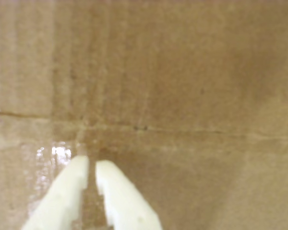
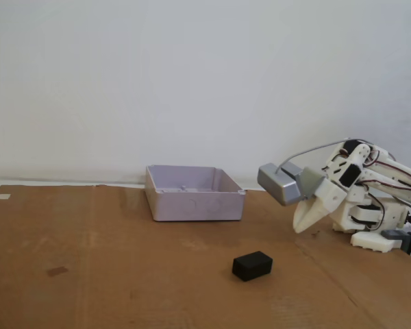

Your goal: Grasp a block and put it in the box.

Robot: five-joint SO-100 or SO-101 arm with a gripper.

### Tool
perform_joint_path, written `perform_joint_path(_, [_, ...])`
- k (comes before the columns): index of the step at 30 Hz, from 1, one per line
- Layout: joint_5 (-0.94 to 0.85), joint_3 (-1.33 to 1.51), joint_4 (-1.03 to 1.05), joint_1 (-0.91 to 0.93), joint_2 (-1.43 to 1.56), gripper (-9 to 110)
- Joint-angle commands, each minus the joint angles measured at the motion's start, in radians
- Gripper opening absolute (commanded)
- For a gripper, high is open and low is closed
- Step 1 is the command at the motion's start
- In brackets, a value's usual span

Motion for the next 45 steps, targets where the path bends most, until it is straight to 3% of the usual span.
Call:
perform_joint_path(1, [0.005, -0.044, 0.16, 0.002, 0.002, 0])
perform_joint_path(11, [0.005, -0.164, -0.133, -0.002, -0.23, 0])
perform_joint_path(24, [0.005, -0.291, -0.37, -0.008, -0.328, 0])
perform_joint_path(39, [0.006, -0.296, -0.804, -0.164, -0.509, 0])
perform_joint_path(45, [0.006, -0.371, -0.856, -0.207, -0.621, 0])
